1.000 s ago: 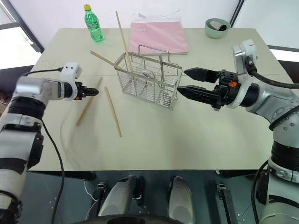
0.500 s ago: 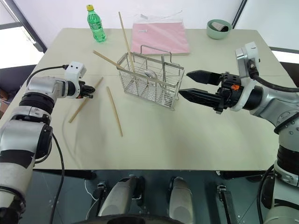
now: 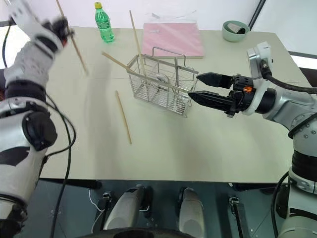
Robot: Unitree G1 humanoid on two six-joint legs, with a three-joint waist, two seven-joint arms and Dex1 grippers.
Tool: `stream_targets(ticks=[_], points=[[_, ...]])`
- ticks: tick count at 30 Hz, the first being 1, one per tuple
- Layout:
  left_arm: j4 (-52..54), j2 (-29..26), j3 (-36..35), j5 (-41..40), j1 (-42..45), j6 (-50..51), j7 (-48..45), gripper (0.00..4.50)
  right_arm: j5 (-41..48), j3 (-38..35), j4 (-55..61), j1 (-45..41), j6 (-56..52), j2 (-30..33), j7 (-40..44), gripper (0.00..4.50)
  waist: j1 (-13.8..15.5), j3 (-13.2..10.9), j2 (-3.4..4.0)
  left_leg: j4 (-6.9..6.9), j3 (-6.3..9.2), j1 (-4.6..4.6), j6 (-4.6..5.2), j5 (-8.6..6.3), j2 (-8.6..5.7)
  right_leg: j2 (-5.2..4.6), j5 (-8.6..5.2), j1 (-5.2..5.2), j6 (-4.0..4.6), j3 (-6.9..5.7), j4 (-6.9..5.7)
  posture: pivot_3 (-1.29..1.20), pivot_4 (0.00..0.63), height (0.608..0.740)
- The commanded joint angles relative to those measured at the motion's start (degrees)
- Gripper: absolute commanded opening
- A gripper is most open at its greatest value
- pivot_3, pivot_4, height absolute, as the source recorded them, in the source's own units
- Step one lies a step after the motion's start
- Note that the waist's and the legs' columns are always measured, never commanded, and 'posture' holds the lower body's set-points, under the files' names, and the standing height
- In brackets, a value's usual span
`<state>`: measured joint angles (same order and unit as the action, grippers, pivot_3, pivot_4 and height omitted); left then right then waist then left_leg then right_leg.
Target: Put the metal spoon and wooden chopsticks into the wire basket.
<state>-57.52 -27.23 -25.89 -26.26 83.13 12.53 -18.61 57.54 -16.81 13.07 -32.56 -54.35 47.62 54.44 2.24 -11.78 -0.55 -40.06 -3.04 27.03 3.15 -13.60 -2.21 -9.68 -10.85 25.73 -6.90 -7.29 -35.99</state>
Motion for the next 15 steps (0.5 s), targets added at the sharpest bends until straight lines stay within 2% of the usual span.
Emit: stream_targets(ticks=[1,4,8,11,14,15], points=[[5.77,2.11,-1.04,-3.96,3.83,2.41,-1.81,0.14,0.93,-0.97,0.55,-1.56,0.81,0.17,-0.1,4.5,0.05,0.0,0.0,-0.04,0.0,0.01,0.02,-0.01,-0.02,0.0,0.03,-0.02,-0.06,0.01,0.02,0.0,0.15,0.686],[19.47,5.45,2.38,-6.54,4.98,9.7,-1.51,0.14,1.42,-1.56,0.6,-1.82,0.61,-0.22,-1.45,4.5,-0.09,0.0,0.0,-0.06,-0.02,-0.04,0.05,-0.01,-0.04,0.02,0.07,-0.08,-0.1,0.06,0.03,0.0,0.15,0.686],[38.64,9.16,5.82,-10.25,1.78,19.83,2.84,0.14,2.11,-2.59,1.5,-0.47,0.44,-0.23,-2.46,4.5,-0.09,0.0,-0.01,-0.05,0.0,0.07,0.15,0.08,-0.02,0.07,0.07,0.02,-0.1,0.08,0.0,0.0,0.15,0.686],[47.28,11.04,10.45,-7.13,-1.92,21.62,6.29,0.14,2.71,-3.48,2.03,0.5,0.37,-0.22,-3.17,4.5,-0.04,0.03,0.05,-0.03,-0.04,-0.01,0.18,0.09,-0.02,0.08,0.06,-0.02,-0.1,0.13,0.0,0.0,0.15,0.686],[52.69,12.61,15.93,-2.32,-6.44,19.48,7.81,0.14,3.15,-4.09,1.96,0.91,0.62,-0.24,-3.97,4.5,-0.02,0.03,0.06,-0.01,-0.06,-0.47,0.05,0.01,0.0,0.12,0.06,-0.46,-0.09,0.14,0.0,0.0,0.15,0.686],[53.69,13.29,17.39,-0.7,-8.16,18.47,8.45,0.14,3.27,-4.2,1.93,0.95,0.68,-0.28,-4.23,4.5,-0.04,0.03,0.06,-0.01,-0.05,-0.55,0.34,-0.2,0.02,0.13,0.05,-0.54,-0.08,0.14,0.01,0.0,0.15,0.686]])
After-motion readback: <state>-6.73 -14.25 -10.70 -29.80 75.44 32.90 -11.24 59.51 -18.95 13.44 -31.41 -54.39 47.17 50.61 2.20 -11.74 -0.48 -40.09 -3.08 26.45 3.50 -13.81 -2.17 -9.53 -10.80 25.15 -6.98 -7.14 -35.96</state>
